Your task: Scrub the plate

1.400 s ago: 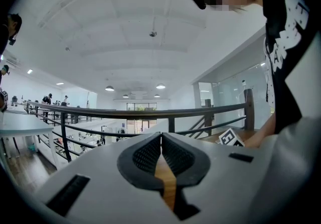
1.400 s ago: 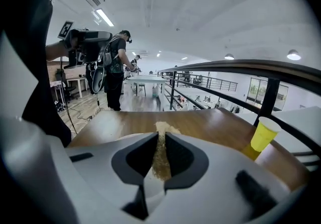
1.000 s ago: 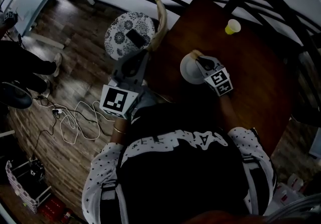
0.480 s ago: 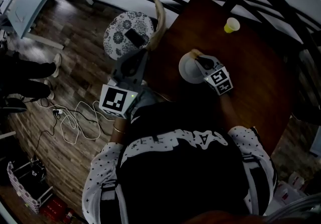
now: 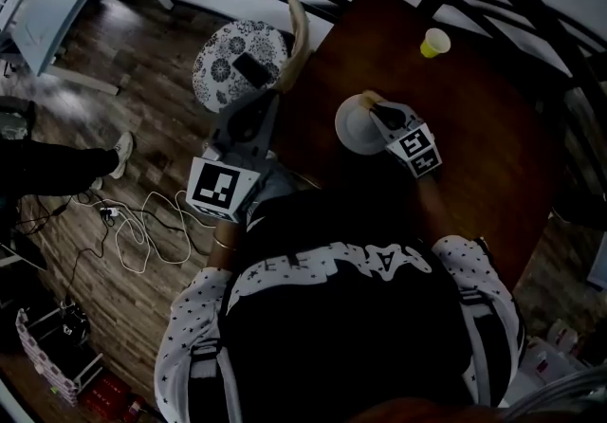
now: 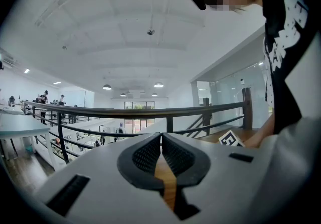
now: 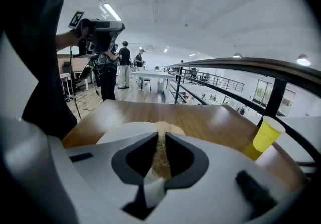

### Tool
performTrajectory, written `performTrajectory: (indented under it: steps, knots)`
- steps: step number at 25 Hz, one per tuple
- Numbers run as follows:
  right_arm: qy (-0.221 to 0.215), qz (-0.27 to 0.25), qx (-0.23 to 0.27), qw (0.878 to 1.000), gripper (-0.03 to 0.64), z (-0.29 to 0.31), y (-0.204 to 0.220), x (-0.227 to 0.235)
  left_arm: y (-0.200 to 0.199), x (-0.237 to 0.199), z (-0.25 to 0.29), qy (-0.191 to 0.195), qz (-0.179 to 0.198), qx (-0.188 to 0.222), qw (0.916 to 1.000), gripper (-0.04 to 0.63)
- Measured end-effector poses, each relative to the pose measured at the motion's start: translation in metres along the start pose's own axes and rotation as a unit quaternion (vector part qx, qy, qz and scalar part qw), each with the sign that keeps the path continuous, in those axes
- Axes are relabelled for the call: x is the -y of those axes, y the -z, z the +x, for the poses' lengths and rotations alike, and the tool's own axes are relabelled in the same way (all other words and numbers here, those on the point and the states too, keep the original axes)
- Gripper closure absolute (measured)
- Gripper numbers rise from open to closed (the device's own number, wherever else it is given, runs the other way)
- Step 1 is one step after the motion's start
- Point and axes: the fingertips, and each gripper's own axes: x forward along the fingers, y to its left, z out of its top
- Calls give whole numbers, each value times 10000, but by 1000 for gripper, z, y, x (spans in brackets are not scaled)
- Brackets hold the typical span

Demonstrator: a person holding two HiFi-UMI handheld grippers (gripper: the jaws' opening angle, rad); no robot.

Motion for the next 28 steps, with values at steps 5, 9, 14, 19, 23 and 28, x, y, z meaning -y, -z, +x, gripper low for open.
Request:
performTrajectory:
  steps: [5,9,14,19,23,28]
  knots:
    - [28,15,-35,10000,568,-3,3,1,-1,1,1,35,-12,6,10000,580]
    - [45,13,-64,10000,568,-4,6,1,-1,2,2,58,-13,13,10000,580]
    - [66,50,-72,9999,568,-6,8,-2,-1,4,1,84,-12,16,10000,580]
    - [108,72,-87,9999,568,-9,10,-2,-1,5,0,100,-4,21,9999,580]
    - [126,78,-105,9998,568,-10,14,-5,0,7,-2,115,3,21,9999,580]
    - [150,108,-124,9998,568,-12,14,-7,-1,8,-2,153,-7,17,9999,580]
